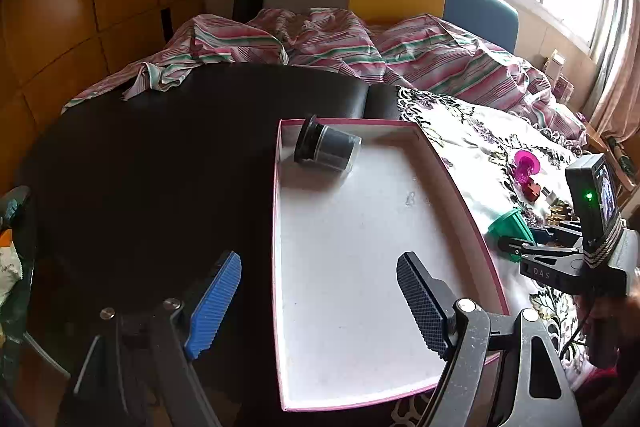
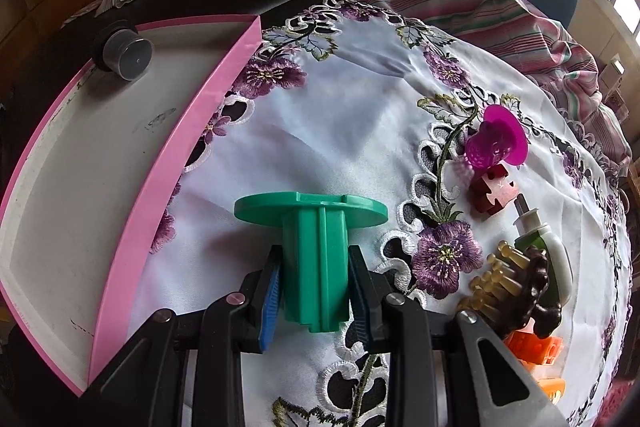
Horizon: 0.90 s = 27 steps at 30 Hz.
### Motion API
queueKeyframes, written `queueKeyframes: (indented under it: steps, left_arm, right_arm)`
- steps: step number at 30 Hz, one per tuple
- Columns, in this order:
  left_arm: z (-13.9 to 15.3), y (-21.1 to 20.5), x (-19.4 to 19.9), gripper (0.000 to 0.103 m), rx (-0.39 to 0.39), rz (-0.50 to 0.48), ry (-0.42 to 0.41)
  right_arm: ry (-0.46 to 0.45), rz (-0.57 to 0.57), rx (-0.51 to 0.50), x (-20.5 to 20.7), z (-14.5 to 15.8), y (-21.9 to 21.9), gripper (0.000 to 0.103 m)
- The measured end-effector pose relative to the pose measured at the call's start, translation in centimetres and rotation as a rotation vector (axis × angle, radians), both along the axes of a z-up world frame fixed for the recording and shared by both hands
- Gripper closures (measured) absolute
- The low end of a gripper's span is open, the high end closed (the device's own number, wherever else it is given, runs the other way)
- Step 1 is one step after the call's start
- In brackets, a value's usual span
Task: Organize rigid objects
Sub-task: 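Carry the green spool into the tray and release it with the right tool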
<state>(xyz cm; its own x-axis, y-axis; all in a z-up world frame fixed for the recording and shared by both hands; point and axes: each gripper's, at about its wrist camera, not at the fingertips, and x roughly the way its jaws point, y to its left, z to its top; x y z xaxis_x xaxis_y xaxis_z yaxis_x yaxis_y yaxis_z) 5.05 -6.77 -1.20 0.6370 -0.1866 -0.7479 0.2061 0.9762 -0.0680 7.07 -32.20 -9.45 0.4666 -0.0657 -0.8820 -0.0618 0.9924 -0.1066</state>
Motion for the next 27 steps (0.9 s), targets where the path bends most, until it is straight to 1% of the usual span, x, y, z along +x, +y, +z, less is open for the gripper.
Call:
queueKeyframes:
  steps: [11,19,22,27]
  left_arm:
    - [0.1,2.2,-0.6,0.022,-0.015,0.036,-0.004]
    - [0.0,3.7,-1.0,0.022,-0.033,0.066,-0.004]
    - [-0.1,4.3,-1.2,0.022,-0.04,0.077,-0.005]
    - [-0.2,5.1,-1.2,0.022,-0.054,0.092,-0.001]
  right_arm:
    - [-0.01,-0.009,-0.014,-0.2,0.0,0.3,0.073]
    - [0.002,-0.068,-0.01,-0.2,0.3,0.1,0.073]
    - [-0.01,-0.1,0.005,-0.4,0.9,0.0,0.073]
    - [-0.057,-0.13,0.033,-1.1,2.7,0.5,0.073]
